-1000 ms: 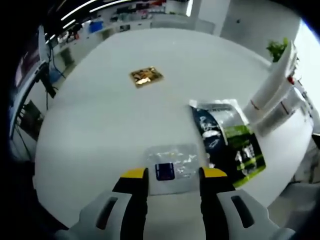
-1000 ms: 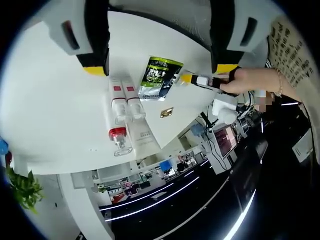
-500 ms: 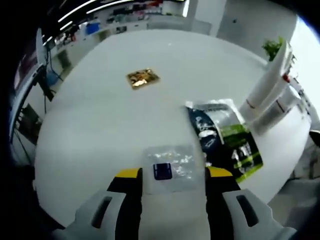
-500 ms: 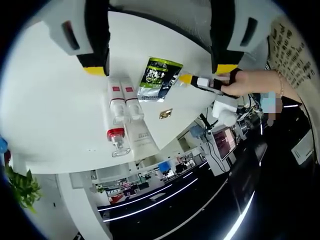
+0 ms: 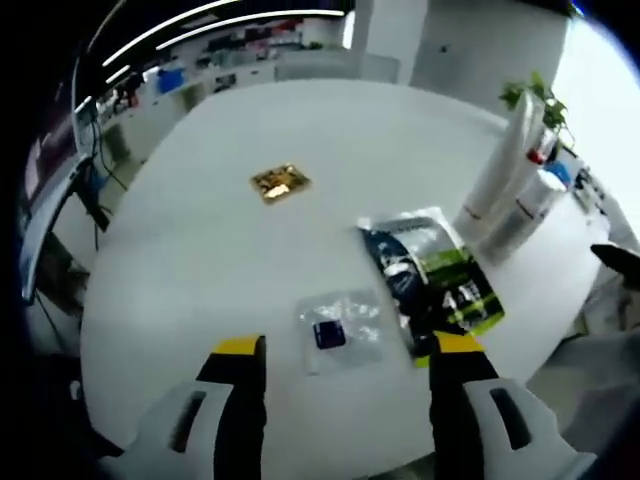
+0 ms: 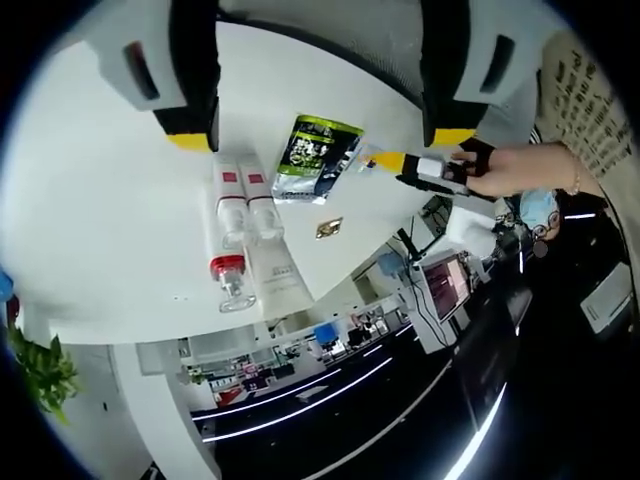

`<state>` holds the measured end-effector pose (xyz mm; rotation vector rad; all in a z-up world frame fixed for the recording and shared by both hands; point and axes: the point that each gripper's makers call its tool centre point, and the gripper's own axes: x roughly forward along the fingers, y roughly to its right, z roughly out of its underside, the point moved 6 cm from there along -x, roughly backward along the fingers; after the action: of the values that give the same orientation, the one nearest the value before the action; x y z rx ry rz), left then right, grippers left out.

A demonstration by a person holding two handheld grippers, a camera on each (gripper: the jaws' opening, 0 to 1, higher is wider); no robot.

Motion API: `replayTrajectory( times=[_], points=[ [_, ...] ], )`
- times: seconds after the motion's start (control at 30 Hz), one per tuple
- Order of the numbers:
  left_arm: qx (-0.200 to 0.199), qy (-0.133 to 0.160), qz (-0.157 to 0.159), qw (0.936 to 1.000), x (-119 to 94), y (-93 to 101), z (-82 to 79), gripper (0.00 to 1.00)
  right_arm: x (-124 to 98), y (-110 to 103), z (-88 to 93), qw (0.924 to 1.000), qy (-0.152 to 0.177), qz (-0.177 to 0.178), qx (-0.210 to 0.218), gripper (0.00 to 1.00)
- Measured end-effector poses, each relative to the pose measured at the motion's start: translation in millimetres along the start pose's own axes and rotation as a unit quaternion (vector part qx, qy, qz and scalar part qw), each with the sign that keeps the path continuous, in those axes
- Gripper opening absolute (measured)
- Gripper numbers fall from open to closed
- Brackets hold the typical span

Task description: Arrange the skincare products in the storage area until every visible bottle or jar stands upright without overlapping.

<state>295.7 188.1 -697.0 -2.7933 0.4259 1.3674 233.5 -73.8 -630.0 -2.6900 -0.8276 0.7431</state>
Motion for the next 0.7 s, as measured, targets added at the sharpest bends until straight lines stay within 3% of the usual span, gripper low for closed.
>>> replayTrajectory(
  times=[0.27, 0.5, 0.7],
  points=[
    [0.014, 0.028, 0.04, 0.9987, -25.9, 0.7, 0.8, 0.72, -0.4, -1.3, 0.9, 1.0, 0.0, -0.002, -0.009, 0.84],
    [0.031, 0.072, 0.081, 0.9936, -56.8, -4.7, 4.7, 0.8, -0.6, -1.6, 0.8, 0.9999, 0.003, -0.001, -0.013, 0.84],
    [0.036, 0.097, 0.09, 0.9906, -76.2, -10.3, 9.4, 0.85, -1.0, -2.2, 0.8, 0.9999, 0.005, -0.001, -0.015, 0.84]
  ],
)
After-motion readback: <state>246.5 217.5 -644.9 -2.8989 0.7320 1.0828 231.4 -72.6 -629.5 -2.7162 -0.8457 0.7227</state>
